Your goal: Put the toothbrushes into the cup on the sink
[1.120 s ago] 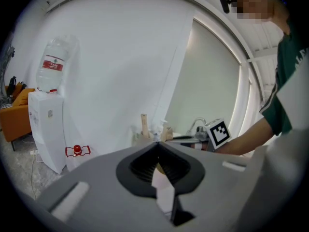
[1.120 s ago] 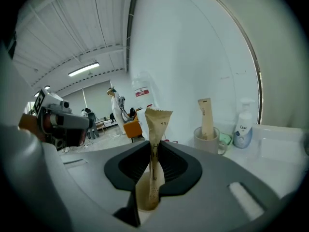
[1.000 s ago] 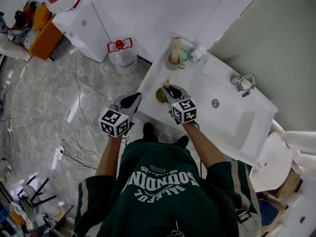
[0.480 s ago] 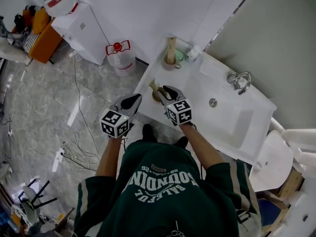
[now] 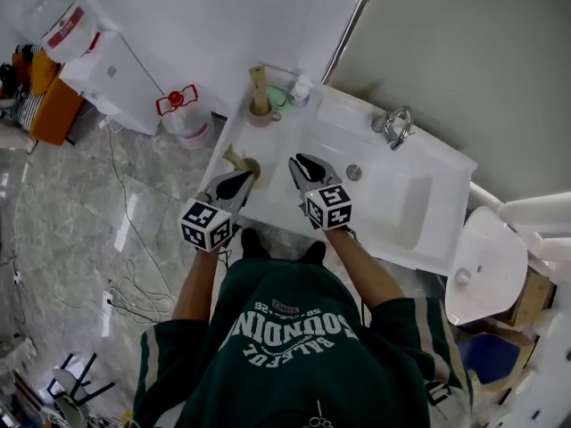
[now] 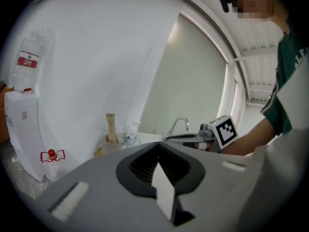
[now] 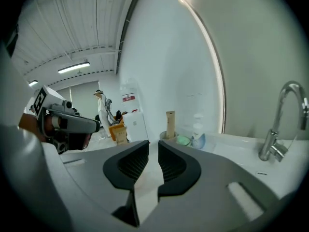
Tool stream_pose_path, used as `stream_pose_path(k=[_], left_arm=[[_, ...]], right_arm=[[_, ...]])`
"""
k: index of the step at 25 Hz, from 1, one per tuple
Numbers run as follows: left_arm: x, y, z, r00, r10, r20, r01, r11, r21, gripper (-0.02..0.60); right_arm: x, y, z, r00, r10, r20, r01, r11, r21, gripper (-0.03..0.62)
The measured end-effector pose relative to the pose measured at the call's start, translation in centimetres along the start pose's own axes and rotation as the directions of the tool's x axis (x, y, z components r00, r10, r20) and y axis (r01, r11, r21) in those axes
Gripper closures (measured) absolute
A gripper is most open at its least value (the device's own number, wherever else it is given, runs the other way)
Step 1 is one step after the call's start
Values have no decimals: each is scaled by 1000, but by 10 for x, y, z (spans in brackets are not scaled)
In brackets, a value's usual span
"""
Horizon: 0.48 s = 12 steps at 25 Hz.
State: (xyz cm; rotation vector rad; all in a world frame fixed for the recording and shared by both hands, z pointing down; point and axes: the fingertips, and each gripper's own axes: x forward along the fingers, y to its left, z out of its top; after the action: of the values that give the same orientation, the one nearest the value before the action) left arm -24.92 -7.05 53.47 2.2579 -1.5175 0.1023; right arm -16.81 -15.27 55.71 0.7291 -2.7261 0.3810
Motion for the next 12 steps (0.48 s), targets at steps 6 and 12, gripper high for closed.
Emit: stream_pose_path(k=[6, 12], left_arm=[[52, -47, 3, 996, -88, -20, 89, 996, 26, 531], [93, -83, 6, 987, -153, -44, 156, 986, 58, 531]], right_arm=[[-69, -78, -2, 985, -170, 18, 169, 984, 64, 591], [-138, -146, -15, 946, -324, 14, 320, 939, 126, 592]])
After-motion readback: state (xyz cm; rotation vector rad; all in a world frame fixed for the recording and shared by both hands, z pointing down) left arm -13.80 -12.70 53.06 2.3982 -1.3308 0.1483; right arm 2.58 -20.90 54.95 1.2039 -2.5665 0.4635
